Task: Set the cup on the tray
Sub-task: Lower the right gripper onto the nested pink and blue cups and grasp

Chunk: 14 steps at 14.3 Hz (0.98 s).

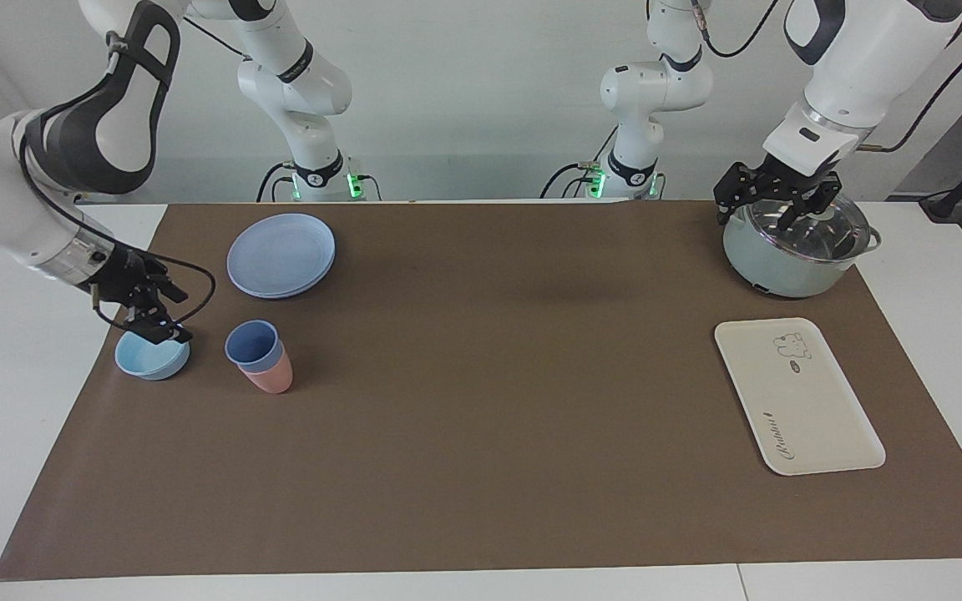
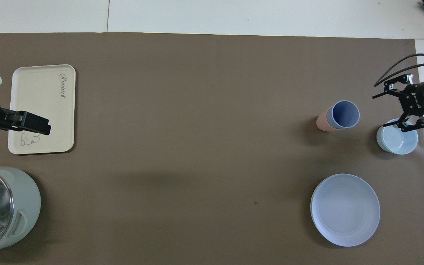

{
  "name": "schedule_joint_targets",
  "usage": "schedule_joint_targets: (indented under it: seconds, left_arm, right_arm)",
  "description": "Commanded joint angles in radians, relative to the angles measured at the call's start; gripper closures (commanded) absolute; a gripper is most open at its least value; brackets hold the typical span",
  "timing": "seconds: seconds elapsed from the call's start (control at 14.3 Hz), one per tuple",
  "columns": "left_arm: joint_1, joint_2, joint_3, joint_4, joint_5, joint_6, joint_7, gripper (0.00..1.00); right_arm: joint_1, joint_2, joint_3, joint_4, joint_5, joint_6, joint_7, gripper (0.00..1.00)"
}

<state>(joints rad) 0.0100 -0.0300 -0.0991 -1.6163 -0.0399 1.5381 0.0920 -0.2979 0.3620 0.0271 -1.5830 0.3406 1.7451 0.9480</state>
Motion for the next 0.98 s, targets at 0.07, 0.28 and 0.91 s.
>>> schedule_joint_targets:
  seconds: [0.07,0.28,0.91]
  left_arm:
    - [0.008,-0.034,-0.004,-0.036,-0.005,0.004,-0.008,0.0]
    - [0.008,-0.034,-0.004,-0.036,-0.005,0.004,-0.009,0.0]
    - [0.008,-0.034,-0.004,-0.036,-0.005,0.004,-0.009,0.0]
  right_arm:
    - [-0.046,0.194,0.01,0.15,0.061,-0.01,0.02,0.1]
    - [-0.027,0.207,0.014,0.124,0.119,-0.013,0.017,0.1]
    - [-0.017,0.153,0.014,-0.066,0.285,0.025,-0.086,0.07]
